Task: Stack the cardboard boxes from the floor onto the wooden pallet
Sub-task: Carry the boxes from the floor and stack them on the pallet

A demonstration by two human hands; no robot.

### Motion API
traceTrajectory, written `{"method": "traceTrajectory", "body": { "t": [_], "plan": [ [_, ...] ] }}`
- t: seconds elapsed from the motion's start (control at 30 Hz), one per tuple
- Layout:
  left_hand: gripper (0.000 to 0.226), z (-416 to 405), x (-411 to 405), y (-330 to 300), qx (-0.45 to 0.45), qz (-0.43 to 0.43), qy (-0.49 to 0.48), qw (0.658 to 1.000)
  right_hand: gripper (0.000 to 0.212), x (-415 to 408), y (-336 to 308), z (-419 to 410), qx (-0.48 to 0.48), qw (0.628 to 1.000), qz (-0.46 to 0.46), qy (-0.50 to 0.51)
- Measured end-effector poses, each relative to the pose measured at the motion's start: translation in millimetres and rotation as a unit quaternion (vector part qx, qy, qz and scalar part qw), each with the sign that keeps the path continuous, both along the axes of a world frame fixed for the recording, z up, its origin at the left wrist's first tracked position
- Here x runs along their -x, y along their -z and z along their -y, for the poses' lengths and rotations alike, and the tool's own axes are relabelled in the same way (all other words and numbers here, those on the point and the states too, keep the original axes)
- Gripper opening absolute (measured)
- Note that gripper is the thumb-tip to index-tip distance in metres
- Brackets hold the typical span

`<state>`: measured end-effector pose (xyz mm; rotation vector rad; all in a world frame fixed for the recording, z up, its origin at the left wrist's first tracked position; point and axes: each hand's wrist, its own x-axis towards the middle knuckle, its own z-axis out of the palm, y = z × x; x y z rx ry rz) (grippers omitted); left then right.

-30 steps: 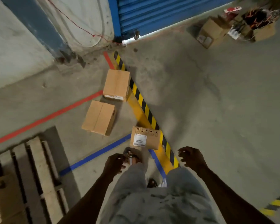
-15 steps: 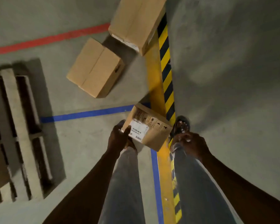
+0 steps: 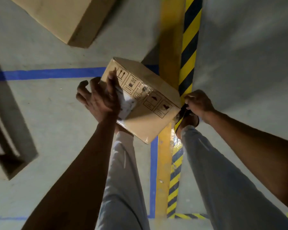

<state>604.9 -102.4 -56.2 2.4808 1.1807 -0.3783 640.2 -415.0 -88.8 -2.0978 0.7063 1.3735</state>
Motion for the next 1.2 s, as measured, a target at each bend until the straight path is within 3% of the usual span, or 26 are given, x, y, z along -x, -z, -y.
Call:
{"method": "traceTrajectory", "body": {
  "t": [0.1,0.2,0.33,0.47,0.57,0.63,0.7,0.77,0.83,0.97,1.07,1.13,1.2],
  "plan": [
    [0.076,-53.5,-17.7,13.9,0.062,0.03,-0.053,0.996,0.056,9.1,26.7,-29.7,-0.006,0.99,-0.022,0.138],
    [0.069,-93.6,-32.7,19.4,0.134,0.008,-0.109,0.985,0.068,-0.9,14.5,-84.5,-0.047,0.961,-0.031,0.271],
    [0.062,-120.1,-38.6,26.6,0.179,0.0,-0.126,0.976,0.059,-16.3,16.6,-121.9,-0.056,0.931,0.029,0.359],
    [0.063,-128.0,-24.2,26.4,0.219,0.009,-0.207,0.954,0.083,-26.9,13.2,-120.3,-0.052,0.946,0.0,0.321],
    [0.064,-135.1,-5.2,19.4,0.258,-0.044,-0.259,0.93,0.067,-33.3,0.2,-113.6,-0.033,0.947,0.002,0.319],
    [0.065,-135.5,14.4,14.9,0.322,-0.086,-0.307,0.891,0.056,-35.5,-15.1,-112.0,-0.007,0.959,0.062,0.275],
    [0.07,-130.8,34.7,8.4,0.391,-0.103,-0.387,0.828,0.058,-34.2,-25.6,-104.7,-0.011,0.971,0.117,0.207],
    [0.075,-122.4,52.5,3.1,0.434,-0.116,-0.419,0.789,0.067,-32.9,-37.6,-99.1,-0.04,0.982,0.113,0.148],
    [0.077,-110.0,62.2,-3.3,0.469,-0.132,-0.417,0.767,0.077,-36.8,-45.0,-95.5,-0.063,0.982,0.093,0.154],
    [0.059,-90.3,66.2,-8.7,0.501,-0.113,-0.417,0.75,0.049,-56.0,-62.8,-93.8,-0.107,0.974,0.067,0.189],
    [0.051,-84.3,60.9,-3.9,0.47,-0.108,-0.449,0.752,0.033,-57.6,-84.0,-99.4,-0.136,0.972,0.095,0.164],
    [0.034,-83.0,56.1,2.3,0.441,-0.09,-0.473,0.757,0.033,-48.6,-100.0,-107.5,-0.162,0.964,0.137,0.161],
    [0.037,-81.5,47.2,7.1,0.45,-0.039,-0.481,0.751,0.045,-38.2,-116.5,-113.6,-0.174,0.952,0.199,0.152]
  ]
}}
